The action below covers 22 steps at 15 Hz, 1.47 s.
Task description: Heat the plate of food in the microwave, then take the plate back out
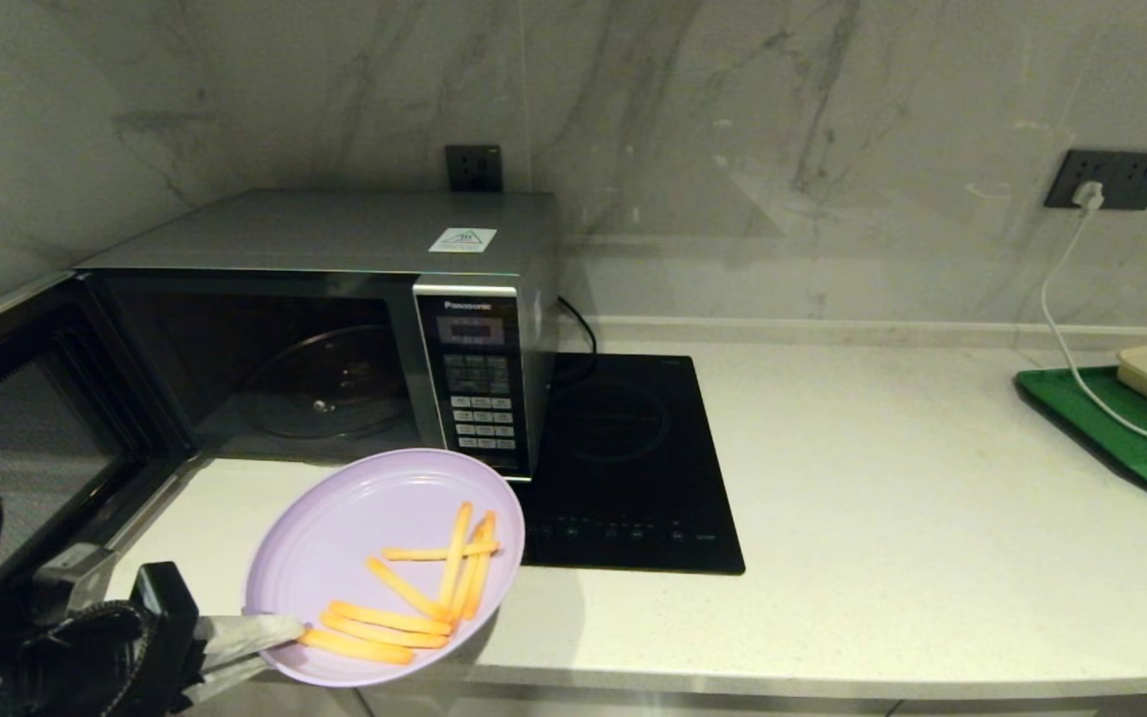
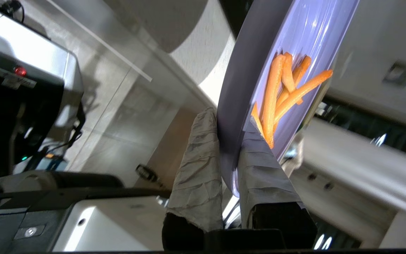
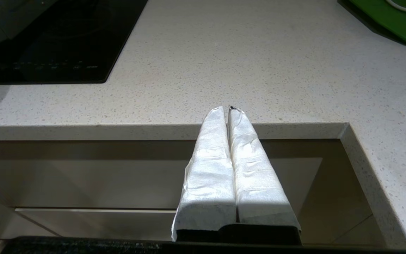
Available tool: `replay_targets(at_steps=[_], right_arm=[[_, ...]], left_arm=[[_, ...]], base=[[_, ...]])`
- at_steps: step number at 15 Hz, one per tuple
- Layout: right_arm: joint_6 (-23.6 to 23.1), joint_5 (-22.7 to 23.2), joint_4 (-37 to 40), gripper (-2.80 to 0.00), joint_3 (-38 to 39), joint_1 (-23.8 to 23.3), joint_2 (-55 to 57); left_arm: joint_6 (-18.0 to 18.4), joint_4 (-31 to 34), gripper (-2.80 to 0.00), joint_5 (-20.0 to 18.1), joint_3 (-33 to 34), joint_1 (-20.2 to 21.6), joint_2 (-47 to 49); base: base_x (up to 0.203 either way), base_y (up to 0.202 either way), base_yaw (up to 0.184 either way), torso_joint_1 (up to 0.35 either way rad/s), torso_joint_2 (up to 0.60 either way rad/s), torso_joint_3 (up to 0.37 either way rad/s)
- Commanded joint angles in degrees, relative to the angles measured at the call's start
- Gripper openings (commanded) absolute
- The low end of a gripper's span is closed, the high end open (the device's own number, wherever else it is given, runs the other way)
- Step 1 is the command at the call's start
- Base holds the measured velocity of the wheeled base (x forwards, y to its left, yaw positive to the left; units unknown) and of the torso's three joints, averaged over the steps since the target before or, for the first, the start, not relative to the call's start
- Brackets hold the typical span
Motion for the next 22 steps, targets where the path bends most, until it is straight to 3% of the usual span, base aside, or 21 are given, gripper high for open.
replay_targets(at_steps=[1,4,9,14,18,22], right_arm=[[0.02,-0.03,0.06,-2.80,0.01,0.01,0.02],[0.02,-0.03,0.06,-2.80,0.01,0.01,0.02],[0.02,-0.03,0.06,-2.80,0.01,0.01,0.02],[0.02,-0.03,0.06,-2.80,0.01,0.01,0.02],[0.02,-0.03,0.06,-2.80,0.01,0.01,0.02],[0.02,-0.03,0.06,-2.80,0.01,0.01,0.02]], left_arm=[[0.69,-0.04,-2.80,1.30,-1.02,-5.39,5.03],[2.34,-0.15,-2.80,5.69,-2.48,-14.85,8.67],[2.56,-0.22,-2.80,11.26,-11.12,-25.85,21.51],[1.99,-0.36,-2.80,10.26,-19.26,-27.06,28.84],[0.50,-8.34,-2.80,5.29,-20.06,-26.36,33.49],[0.07,-11.66,-2.80,3.74,-21.71,-25.94,37.67]], base=[[0.000,0.000,0.000,0.000,0.00,0.000],[0.000,0.000,0.000,0.000,0.00,0.000],[0.000,0.000,0.000,0.000,0.00,0.000],[0.000,0.000,0.000,0.000,0.00,0.000],[0.000,0.000,0.000,0.000,0.00,0.000],[0.000,0.000,0.000,0.000,0.00,0.000]])
